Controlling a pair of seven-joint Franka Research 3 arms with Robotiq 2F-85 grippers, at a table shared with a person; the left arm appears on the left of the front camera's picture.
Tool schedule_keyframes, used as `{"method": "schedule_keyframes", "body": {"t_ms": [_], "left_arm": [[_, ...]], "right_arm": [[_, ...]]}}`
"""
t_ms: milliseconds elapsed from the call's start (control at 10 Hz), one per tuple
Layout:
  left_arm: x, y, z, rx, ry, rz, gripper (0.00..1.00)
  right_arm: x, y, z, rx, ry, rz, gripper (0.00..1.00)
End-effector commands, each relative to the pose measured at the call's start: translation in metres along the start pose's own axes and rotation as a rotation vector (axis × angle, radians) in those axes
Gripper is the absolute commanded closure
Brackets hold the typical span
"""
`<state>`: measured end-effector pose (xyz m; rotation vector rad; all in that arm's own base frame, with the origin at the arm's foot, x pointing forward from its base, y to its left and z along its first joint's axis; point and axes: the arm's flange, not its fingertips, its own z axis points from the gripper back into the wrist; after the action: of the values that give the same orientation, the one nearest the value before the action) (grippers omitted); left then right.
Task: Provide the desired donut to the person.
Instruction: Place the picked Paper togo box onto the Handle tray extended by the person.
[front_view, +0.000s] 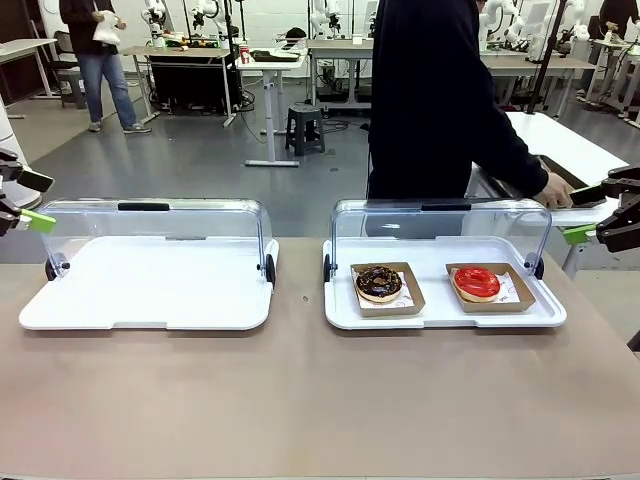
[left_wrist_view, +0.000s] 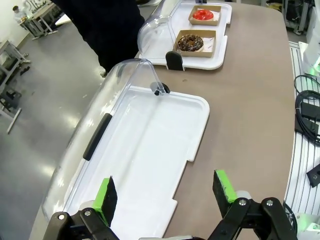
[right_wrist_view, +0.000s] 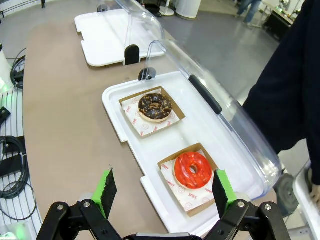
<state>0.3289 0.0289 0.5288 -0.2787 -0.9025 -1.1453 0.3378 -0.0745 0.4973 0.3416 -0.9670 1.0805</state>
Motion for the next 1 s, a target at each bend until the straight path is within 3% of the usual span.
{"method": "schedule_keyframes", "body": {"t_ms": [0,900], "left_arm": [[-0.0045,-0.0003,0.0013,0.015,0.008,0.015,0.00],[-0.0045,-0.0003,0.0013,0.015,0.008,0.015,0.00]], "right_arm": [[-0.0013,-0.0025,-0.0028,-0.001,-0.031,0.012,0.00],[-0.0013,-0.0025,-0.0028,-0.001,-0.031,0.012,0.00]]}}
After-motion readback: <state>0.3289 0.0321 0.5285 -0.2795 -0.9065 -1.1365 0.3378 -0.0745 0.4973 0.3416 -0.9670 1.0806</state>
